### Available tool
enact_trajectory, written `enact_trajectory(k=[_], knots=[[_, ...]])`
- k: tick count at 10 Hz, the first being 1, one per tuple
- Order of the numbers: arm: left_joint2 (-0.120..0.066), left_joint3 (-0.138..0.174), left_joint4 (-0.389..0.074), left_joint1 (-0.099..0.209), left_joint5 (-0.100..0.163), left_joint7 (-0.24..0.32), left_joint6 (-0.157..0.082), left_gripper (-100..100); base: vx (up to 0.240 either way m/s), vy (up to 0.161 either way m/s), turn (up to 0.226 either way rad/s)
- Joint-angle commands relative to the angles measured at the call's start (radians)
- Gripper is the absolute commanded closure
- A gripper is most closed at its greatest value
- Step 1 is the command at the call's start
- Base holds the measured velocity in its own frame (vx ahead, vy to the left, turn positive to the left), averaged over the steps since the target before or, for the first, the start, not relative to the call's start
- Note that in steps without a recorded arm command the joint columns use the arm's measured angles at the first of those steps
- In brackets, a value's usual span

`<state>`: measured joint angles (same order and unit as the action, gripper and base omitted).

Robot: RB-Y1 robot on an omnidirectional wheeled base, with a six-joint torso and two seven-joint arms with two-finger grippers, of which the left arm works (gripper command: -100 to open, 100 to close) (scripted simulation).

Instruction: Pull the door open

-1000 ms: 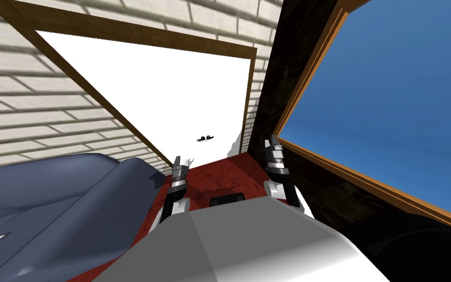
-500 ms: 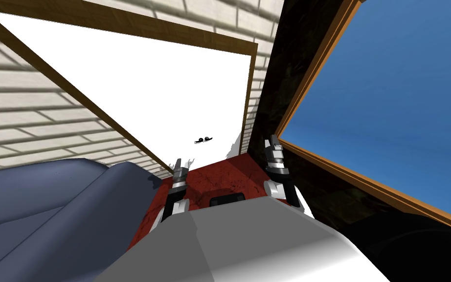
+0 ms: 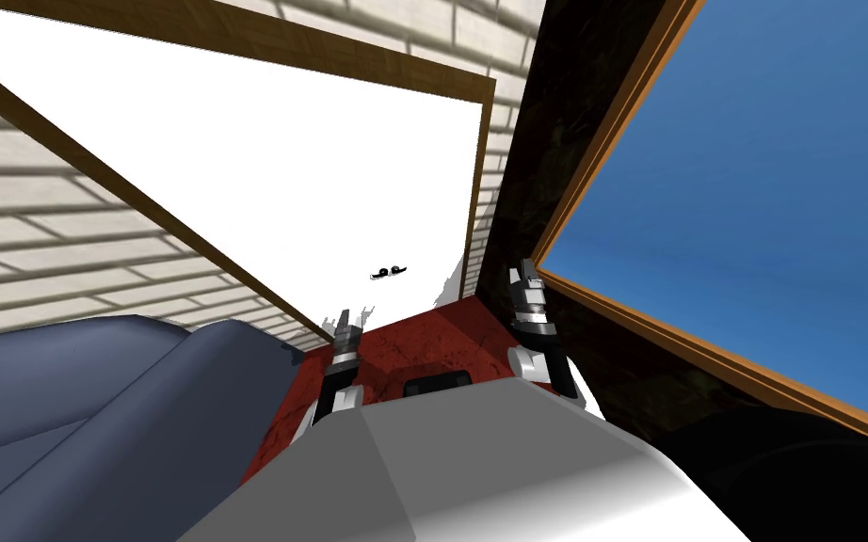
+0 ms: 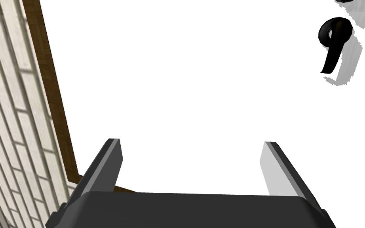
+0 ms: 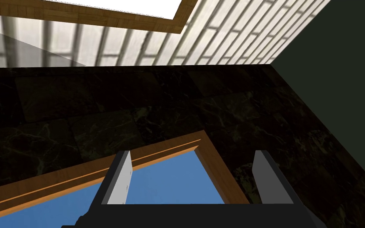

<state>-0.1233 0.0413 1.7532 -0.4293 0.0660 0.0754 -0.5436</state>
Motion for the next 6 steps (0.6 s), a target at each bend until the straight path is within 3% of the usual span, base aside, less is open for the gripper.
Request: enact_trajectory(k=[1, 6], knots=[[-0.006, 0.008, -0.037, 0.007, 0.003, 0.007, -0.014, -100, 0.087, -0.014, -0.028], [-0.023, 0.032, -0.15, 0.032, 0.01, 0.024, -0.052, -100, 0.101, -0.007, -0.035]])
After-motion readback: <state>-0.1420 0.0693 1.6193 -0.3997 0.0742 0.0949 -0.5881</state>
